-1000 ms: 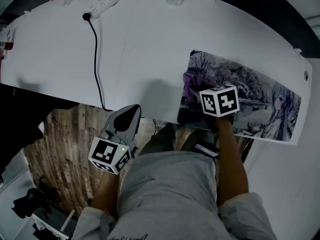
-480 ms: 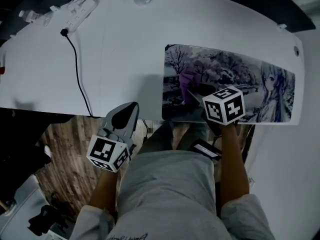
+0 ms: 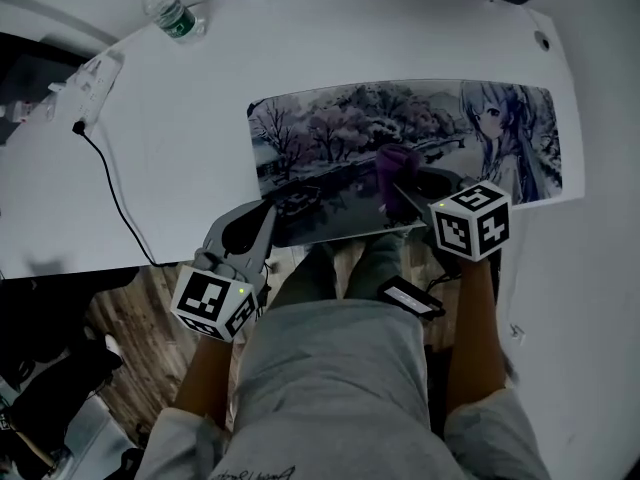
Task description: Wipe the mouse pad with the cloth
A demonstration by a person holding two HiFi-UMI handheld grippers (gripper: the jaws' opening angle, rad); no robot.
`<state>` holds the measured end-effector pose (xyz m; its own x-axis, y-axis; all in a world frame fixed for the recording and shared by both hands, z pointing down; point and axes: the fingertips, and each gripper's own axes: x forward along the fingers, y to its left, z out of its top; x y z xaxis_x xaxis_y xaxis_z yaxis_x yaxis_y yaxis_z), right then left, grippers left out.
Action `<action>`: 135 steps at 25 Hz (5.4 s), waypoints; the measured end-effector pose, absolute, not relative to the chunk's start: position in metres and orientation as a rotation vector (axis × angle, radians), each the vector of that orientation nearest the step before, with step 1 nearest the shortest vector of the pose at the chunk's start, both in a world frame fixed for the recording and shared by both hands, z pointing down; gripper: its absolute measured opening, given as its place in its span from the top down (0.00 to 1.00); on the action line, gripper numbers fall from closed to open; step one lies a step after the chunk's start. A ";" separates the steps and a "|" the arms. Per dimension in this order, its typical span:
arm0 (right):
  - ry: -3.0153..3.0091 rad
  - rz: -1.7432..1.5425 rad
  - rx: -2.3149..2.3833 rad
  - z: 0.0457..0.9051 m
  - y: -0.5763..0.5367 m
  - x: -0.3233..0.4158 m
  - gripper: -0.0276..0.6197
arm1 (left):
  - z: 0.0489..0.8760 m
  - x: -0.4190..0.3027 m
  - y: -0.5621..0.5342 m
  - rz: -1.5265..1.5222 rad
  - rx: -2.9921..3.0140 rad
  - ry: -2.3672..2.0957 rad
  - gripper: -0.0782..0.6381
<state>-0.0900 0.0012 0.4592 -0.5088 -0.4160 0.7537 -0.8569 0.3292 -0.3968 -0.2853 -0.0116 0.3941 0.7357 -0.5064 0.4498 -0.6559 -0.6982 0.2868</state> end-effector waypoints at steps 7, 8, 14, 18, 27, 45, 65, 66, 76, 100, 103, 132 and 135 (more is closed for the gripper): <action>-2.041 1.135 1.171 0.460 0.020 0.002 0.81 | 0.388 -0.212 -0.008 0.506 2.525 -0.855 0.87; -2.034 1.136 1.174 0.461 0.022 0.017 0.80 | 0.388 -0.199 -0.005 0.504 2.524 -0.852 0.87; -1.983 1.162 1.228 0.463 0.044 0.111 0.80 | 0.391 -0.117 0.008 0.515 2.530 -0.797 0.87; -1.940 1.178 1.271 0.468 0.059 0.176 0.80 | 0.388 -0.066 0.012 0.513 2.548 -0.771 0.87; -1.819 1.198 1.350 0.482 0.092 0.310 0.81 | 0.404 0.030 0.027 0.526 2.550 -0.712 0.87; -1.559 1.253 1.316 0.540 0.099 0.444 0.80 | 0.403 0.081 0.034 0.580 2.510 -0.787 0.87; -1.542 1.312 1.350 0.539 0.090 0.383 0.81 | 0.397 0.015 0.025 0.554 2.498 -0.810 0.87; -1.541 1.311 1.349 0.538 0.090 0.376 0.81 | 0.396 0.008 0.025 0.550 2.498 -0.812 0.87; -1.586 1.316 1.267 0.538 0.080 0.289 0.81 | 0.388 -0.058 0.019 0.527 2.490 -0.857 0.87; -1.665 1.243 1.121 0.536 0.051 0.077 0.81 | 0.393 -0.241 0.022 0.452 2.425 -1.009 0.87; -1.679 1.243 1.092 0.535 0.049 0.051 0.81 | 0.393 -0.261 0.025 0.440 2.413 -1.025 0.87; -1.920 1.109 0.736 0.533 0.032 -0.192 0.81 | 0.406 -0.393 0.065 0.347 2.228 -1.291 0.87; -1.945 1.094 0.674 0.533 0.032 -0.219 0.81 | 0.407 -0.408 0.071 0.339 2.196 -1.333 0.87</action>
<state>-0.2188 0.0316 0.5328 -0.5477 -0.0672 0.8340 -0.7478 0.4864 -0.4519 -0.4078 0.0715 0.4070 0.4782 -0.7390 0.4745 -0.8760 -0.3624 0.3183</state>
